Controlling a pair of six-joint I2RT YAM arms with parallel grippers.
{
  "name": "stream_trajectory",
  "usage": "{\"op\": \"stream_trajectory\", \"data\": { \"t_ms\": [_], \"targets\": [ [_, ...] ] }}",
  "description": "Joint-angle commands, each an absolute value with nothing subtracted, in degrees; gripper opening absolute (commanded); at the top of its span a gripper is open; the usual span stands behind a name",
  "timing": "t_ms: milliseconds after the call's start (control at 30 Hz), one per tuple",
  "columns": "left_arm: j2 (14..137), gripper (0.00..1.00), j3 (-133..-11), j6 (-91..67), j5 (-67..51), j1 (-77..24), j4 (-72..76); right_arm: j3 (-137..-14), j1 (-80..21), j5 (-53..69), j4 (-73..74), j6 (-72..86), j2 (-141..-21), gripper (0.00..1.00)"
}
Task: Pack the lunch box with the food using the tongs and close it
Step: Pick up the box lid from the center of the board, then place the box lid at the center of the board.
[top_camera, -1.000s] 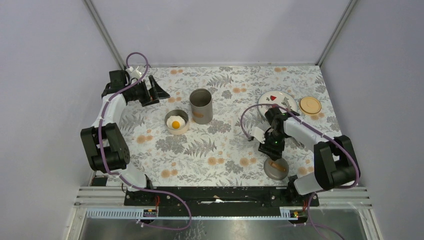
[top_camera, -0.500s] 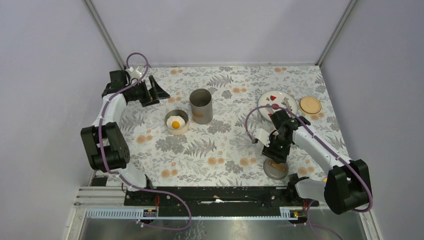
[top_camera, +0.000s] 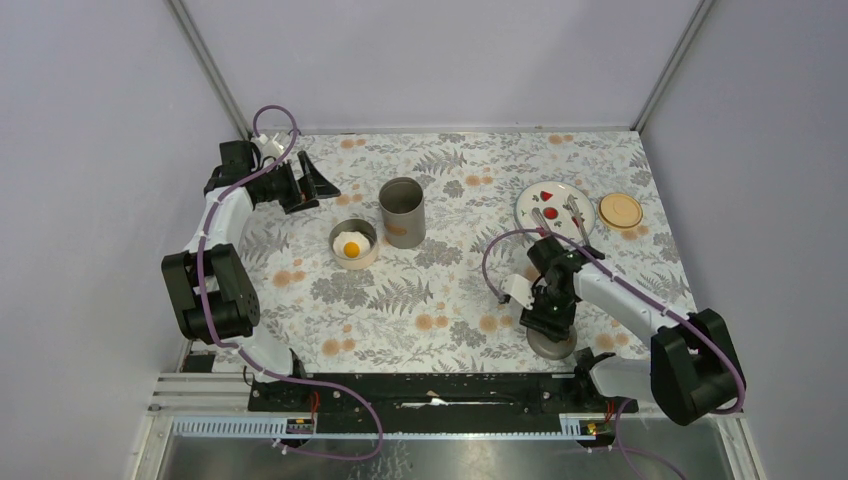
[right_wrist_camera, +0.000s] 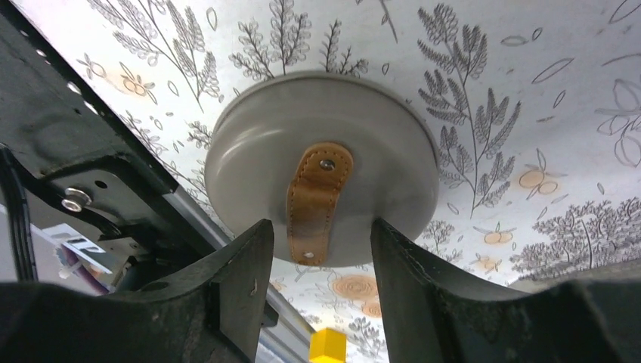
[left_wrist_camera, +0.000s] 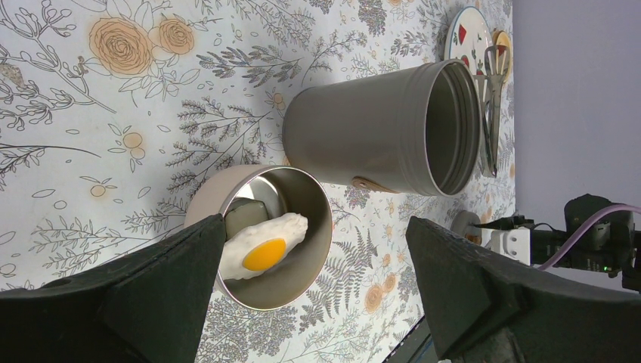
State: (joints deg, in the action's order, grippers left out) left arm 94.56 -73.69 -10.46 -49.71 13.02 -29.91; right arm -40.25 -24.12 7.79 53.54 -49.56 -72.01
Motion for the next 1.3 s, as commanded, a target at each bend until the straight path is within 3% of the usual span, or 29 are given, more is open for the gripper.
{"op": "stream_trajectory", "data": {
  "t_ms": [0,167,400,533,867,1267],
  "targets": [
    [94.2,0.99,-75.5,-10.2,-50.5,12.8,-28.1,-38.5,-26.9,4.8,49.4,-46.0,-72.6,0.57],
    [94.3,0.99,-75.4,-10.1,-50.2,12.8,-28.1,-39.0,-28.8,4.2,45.8,-44.5,-74.3,0.47],
    [93.9,0.99,-75.6,-10.1,-50.0,12.8,-28.1,-43.8,-29.0,6.8,45.4,-44.0,-74.5,0.18],
    [93.7,0.99,-75.4,-10.0,-50.0,12.8,-28.1,-49.3,-29.0,8.9,48.5,-44.4,-74.9,0.09],
    [93.1,0.99,-75.9,-10.0,-50.1,12.8,-28.1,-64.4,-29.0,14.5,50.7,-42.4,-83.7,0.06],
    [93.5,0.99,-76.7,-9.0,-49.9,12.8,-29.9,-68.2,-30.7,14.4,34.3,-35.8,-96.1,0.10]
  ]
}}
